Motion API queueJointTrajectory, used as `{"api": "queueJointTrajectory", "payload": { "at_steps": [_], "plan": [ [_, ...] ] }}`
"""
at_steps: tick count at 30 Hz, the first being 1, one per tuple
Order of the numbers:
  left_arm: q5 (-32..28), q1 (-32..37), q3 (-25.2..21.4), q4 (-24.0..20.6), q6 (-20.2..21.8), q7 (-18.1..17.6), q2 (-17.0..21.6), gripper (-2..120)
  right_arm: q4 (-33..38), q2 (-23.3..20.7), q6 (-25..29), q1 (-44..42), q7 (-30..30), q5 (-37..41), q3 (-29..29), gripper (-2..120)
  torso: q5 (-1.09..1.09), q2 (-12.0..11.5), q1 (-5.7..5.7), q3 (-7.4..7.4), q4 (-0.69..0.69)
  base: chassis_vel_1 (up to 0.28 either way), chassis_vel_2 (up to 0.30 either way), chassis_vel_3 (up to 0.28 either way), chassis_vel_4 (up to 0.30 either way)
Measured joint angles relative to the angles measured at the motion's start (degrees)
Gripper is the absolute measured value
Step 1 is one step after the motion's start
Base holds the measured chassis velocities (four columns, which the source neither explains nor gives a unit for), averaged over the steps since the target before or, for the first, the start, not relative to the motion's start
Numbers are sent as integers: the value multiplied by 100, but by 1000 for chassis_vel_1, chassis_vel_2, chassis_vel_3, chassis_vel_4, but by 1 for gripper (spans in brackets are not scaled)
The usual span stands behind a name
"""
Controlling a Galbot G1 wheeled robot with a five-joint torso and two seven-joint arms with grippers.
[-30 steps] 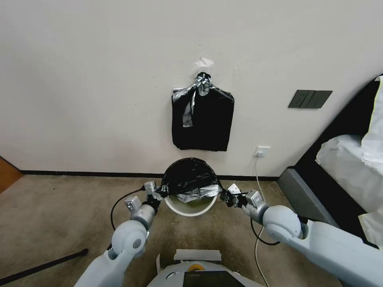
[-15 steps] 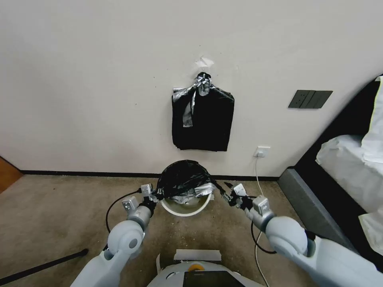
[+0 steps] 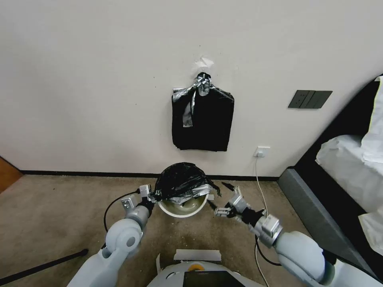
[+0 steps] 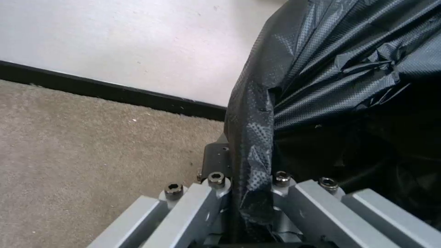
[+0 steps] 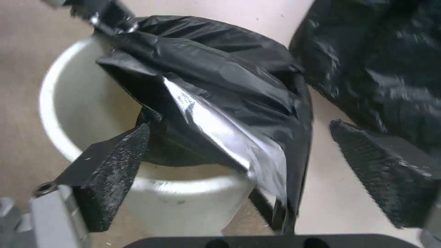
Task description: Place a trash bag onto the trash bin.
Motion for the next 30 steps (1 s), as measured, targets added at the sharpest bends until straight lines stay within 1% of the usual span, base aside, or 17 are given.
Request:
{"api": "queueJointTrajectory", "payload": {
  "at_steps": [1, 3, 4, 6, 9, 10, 12, 13, 14, 16, 17, 18, 20, 21, 24, 26, 30],
  "plan": [
    [15, -16, 19, 4, 12, -2, -2, 1, -31, -3, 21, 24, -7, -89, -17, 91, 0, 0, 0, 0, 0, 0, 0, 0, 0],
    [60, -93, 122, 48, 48, -8, 1, 1, -171, -51, 98, 126, -53, -414, -63, 80, -1, 0, 0, 0, 0, 0, 0, 0, 0],
    [60, -93, 122, 48, 48, -8, 1, 1, -171, -51, 98, 126, -53, -414, -63, 80, -1, 0, 0, 0, 0, 0, 0, 0, 0],
    [64, -114, 158, 47, 64, -9, 1, 1, -222, -76, 121, 170, -92, -525, -78, 74, 0, 0, 0, 0, 0, 0, 0, 0, 0],
    [83, -154, 261, 31, 101, -24, -40, 1, -341, -170, 152, 300, -316, -802, -116, 58, 0, 0, 0, 0, 0, 0, 0, 0, 0],
    [83, -154, 261, 31, 101, -24, -40, 1, -341, -170, 152, 300, -316, -802, -116, 58, 0, 0, 0, 0, 0, 0, 0, 0, 0],
    [98, -141, 289, 16, 111, -33, -64, 1, -354, -220, 153, 368, -406, -896, -148, 47, 0, 0, 0, 0, 0, 0, 0, 0, 0],
    [101, -127, 292, 7, 112, -34, -67, 1, -355, -230, 155, 394, -410, -911, -166, 44, 0, 0, 0, 0, 0, 0, 0, 0, 0],
    [101, -127, 292, 7, 112, -34, -67, 1, -355, -230, 155, 394, -410, -911, -166, 44, 0, 0, 0, 0, 0, 0, 0, 0, 0],
    [103, -85, 288, -18, 112, -34, -59, 1, -357, -240, 187, 452, -402, -910, -208, 33, 0, 0, 0, 0, 0, 0, 0, 0, 0],
    [102, -74, 284, -24, 113, -34, -52, 1, -358, -243, 216, 467, -398, -908, -222, 29, 0, 0, 0, 0, 0, 0, 0, 0, 0],
    [102, -74, 284, -24, 113, -34, -52, 1, -358, -243, 216, 467, -398, -908, -222, 29, 0, 0, 0, 0, 0, 0, 0, 0, 0],
    [103, -70, 277, -41, 115, -34, -43, 1, -374, -263, 284, 486, -387, -912, -264, 18, 0, 0, 0, 0, 0, 0, 0, 0, 0],
    [103, -70, 277, -41, 115, -34, -43, 1, -374, -263, 284, 486, -387, -912, -264, 18, 0, 0, 0, 0, 0, 0, 0, 0, 0],
    [103, -73, 286, -60, 121, -34, -53, 1, -489, -271, 490, 515, -348, -1048, -309, 3, 0, 0, 0, 0, 0, 0, 0, 0, 0],
    [102, -69, 290, -62, 122, -34, -60, 1, -521, -271, 580, 514, -343, -1081, -310, 0, 0, 0, 0, 0, 0, 0, 0, 0, 0],
    [83, -58, 293, -63, 124, -46, -88, 1, -541, -269, 830, 448, -330, -1093, -293, 0, -1, 0, 0, 0, 0, 0, 0, 0, 0]
  ]
}}
